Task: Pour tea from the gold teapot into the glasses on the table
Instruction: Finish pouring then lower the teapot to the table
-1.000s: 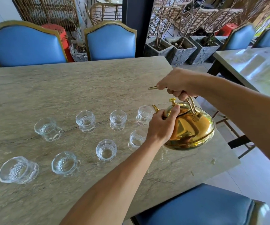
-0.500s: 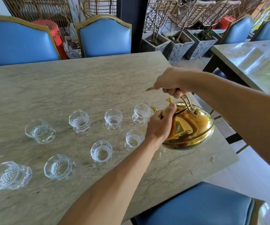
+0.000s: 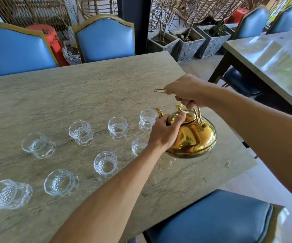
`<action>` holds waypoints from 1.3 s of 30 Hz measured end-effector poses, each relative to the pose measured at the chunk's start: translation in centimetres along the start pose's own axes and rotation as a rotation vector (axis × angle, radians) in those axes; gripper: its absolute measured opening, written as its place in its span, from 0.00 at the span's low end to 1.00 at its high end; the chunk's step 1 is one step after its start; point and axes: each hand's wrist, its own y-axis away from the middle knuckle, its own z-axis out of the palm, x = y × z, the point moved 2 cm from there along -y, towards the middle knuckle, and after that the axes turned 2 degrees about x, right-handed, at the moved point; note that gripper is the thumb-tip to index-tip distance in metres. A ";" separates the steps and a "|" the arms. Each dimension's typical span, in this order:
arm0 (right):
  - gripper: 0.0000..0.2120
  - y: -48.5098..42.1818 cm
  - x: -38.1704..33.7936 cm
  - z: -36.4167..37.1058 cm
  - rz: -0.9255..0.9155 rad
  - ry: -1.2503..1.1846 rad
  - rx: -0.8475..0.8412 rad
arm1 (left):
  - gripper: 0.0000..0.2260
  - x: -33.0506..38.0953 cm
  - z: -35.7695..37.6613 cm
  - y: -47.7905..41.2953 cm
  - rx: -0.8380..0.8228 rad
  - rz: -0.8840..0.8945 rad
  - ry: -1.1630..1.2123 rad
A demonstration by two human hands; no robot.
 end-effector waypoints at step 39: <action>0.14 0.2 18.4 -2.5 0.000 -0.307 0.289 | 0.39 -2.2 10.8 -5.8 -0.250 0.131 -0.749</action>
